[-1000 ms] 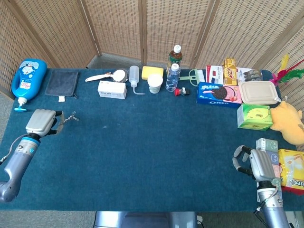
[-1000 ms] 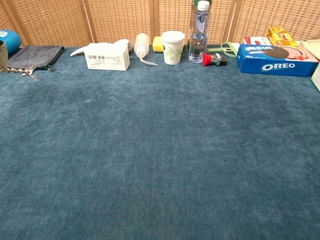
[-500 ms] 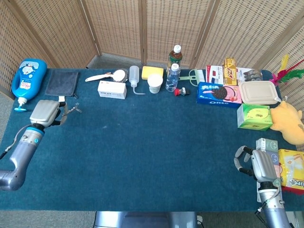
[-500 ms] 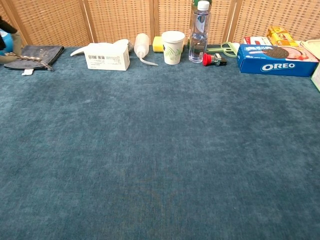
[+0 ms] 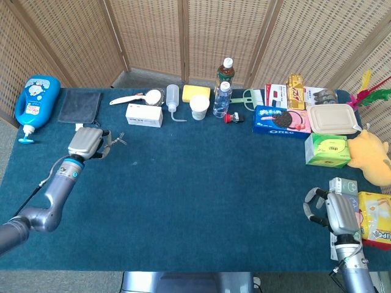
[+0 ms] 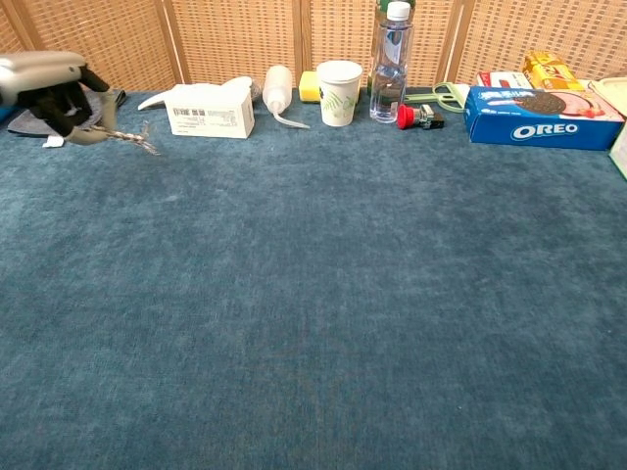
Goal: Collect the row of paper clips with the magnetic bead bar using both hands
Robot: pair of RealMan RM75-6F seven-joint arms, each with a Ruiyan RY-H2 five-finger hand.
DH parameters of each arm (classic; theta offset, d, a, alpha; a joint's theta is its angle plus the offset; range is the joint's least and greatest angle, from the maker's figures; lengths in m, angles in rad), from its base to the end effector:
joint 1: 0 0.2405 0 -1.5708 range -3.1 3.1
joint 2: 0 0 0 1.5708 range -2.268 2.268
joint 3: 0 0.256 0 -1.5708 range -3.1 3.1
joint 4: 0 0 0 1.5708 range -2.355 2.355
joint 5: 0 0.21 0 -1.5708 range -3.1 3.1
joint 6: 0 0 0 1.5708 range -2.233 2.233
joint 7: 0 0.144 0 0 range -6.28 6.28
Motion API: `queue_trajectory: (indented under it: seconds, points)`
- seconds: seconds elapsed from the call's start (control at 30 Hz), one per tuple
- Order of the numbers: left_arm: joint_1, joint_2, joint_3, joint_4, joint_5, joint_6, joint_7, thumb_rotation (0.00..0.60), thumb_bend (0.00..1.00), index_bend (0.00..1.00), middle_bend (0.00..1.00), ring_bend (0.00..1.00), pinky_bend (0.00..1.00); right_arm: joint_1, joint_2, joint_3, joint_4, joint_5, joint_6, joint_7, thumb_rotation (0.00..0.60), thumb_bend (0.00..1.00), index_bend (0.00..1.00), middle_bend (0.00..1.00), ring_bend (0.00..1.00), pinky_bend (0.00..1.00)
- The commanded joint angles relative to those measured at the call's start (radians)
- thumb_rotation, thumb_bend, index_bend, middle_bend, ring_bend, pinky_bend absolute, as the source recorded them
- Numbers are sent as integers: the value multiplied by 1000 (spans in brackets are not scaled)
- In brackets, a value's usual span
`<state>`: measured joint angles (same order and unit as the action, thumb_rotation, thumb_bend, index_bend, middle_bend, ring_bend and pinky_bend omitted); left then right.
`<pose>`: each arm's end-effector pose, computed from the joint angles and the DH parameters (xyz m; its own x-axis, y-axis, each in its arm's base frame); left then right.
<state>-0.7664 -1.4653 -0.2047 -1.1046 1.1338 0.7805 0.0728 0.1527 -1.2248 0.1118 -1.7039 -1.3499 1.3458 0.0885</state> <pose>-0.2303 0.4198 0.0519 0.4947 0.2317 0.8376 0.8672 -0.1946 -0.4583 -0.2878 -0.2096 0.1130 0.0917 -0.0778 0.9927 -0.9934 0.0618 0.0966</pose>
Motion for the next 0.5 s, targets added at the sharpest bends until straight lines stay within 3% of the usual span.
queue_trajectory:
  seconds: [0.03, 0.17, 0.33, 0.5]
  points:
    - [-7, -4, 1, 4, 8, -7, -12, 600, 584, 304, 682, 782, 1000, -1, 2, 1, -2, 1, 1, -1, 600, 407, 563, 617, 620, 829]
    - [-6, 13, 7, -20, 21, -7, -19, 570, 536, 204, 554, 640, 959, 1, 3, 2, -3, 2, -1, -2, 600, 407, 561, 617, 621, 829]
    - [24, 69, 15, -93, 46, 40, -33, 496, 506, 118, 315, 380, 712, 3, 9, 7, -5, -1, 0, 2, 600, 407, 556, 616, 619, 829]
    - [92, 172, 23, -226, 74, 139, -49, 475, 503, 108, 263, 311, 652, 11, 19, 18, -8, -7, 1, 1, 600, 407, 548, 611, 611, 823]
